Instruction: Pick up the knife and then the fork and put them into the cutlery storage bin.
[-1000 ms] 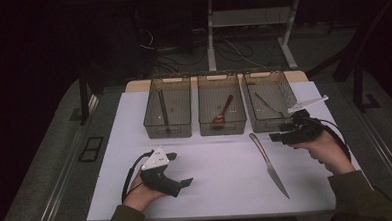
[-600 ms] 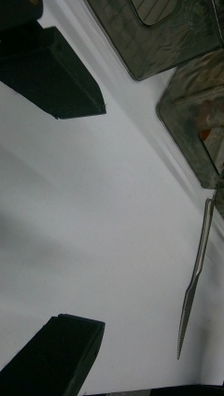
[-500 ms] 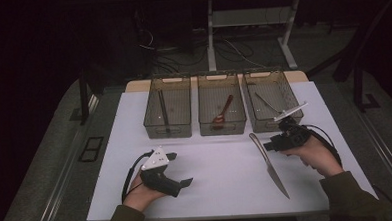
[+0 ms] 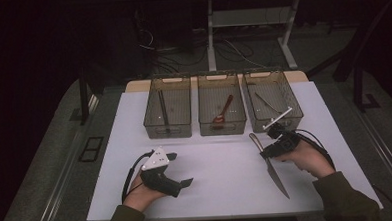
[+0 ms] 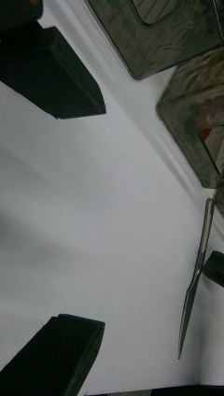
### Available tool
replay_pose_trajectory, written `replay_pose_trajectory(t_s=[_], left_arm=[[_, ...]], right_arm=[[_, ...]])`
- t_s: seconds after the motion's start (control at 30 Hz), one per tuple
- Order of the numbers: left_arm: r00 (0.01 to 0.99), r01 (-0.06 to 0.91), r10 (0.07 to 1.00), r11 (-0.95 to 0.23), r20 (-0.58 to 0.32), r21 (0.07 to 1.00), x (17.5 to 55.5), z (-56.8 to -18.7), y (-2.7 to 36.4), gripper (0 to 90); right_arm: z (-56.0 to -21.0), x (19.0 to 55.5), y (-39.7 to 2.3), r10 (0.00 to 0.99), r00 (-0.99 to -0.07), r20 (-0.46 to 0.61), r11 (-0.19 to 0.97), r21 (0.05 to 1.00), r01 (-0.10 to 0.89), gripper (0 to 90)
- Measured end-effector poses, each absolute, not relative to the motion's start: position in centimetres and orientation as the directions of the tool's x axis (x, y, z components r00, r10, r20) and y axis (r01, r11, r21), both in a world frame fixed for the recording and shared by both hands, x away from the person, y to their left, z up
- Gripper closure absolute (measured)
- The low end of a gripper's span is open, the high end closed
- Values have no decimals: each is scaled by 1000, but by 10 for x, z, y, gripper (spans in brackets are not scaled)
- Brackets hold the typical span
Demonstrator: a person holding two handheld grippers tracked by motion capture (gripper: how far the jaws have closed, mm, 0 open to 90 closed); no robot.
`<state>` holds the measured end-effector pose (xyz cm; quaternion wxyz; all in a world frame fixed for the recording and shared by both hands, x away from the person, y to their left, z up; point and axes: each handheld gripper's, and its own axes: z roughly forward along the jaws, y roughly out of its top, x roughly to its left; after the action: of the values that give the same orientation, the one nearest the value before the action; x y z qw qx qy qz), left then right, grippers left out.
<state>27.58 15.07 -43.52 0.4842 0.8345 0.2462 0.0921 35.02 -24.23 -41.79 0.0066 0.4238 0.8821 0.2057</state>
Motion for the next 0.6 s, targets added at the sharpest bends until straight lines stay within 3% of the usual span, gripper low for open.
replay_pose_trajectory(t_s=[0.6], left_arm=[[862,324,499,-410,-87,853,276,-436,150,0]], right_arm=[[-423,355,-226,769,-636,66,601,264,754,665]])
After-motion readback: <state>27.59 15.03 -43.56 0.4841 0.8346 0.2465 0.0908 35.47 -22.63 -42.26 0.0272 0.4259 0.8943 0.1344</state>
